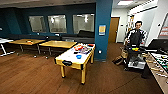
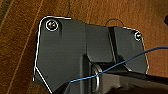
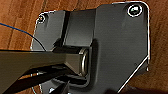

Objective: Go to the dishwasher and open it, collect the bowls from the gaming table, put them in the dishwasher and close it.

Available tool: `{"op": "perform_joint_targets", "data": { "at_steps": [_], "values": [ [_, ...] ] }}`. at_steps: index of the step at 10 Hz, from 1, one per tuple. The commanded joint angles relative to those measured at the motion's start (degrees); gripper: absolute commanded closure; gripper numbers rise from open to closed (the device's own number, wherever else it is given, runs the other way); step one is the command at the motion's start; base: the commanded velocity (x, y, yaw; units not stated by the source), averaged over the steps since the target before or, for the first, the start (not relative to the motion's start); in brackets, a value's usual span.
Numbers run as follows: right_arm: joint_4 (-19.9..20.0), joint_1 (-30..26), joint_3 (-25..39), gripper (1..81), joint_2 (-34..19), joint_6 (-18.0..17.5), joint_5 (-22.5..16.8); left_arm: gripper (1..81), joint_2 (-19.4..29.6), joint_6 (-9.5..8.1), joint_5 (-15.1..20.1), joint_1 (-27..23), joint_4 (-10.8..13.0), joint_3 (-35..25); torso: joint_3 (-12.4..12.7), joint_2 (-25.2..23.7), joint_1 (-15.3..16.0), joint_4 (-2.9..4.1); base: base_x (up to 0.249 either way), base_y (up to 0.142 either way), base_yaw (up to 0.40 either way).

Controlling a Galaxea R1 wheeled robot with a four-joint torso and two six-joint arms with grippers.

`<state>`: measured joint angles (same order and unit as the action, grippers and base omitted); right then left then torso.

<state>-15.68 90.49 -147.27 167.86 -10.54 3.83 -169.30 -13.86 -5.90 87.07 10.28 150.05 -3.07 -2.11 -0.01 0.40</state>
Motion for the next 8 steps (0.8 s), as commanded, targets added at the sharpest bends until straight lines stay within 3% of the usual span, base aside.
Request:
{"op": "perform_joint_targets", "data": {
  "at_steps": [1,8],
  "values": [
    [-0.76,-2.46,0.33,1.0,-0.49,0.09,-2.77,1.0,0.28,0.06,2.74,-2.64,0.09,-0.2,0.0,0.0,0.01,0.0,0.0,0.079,0.0],
    [-0.76,-2.11,0.24,1.0,-0.4,0.09,-2.6,1.0,0.28,0.06,2.74,-2.64,0.27,-0.2,0.0,0.0,0.01,0.0,0.0,0.087,0.0]
  ]
}}
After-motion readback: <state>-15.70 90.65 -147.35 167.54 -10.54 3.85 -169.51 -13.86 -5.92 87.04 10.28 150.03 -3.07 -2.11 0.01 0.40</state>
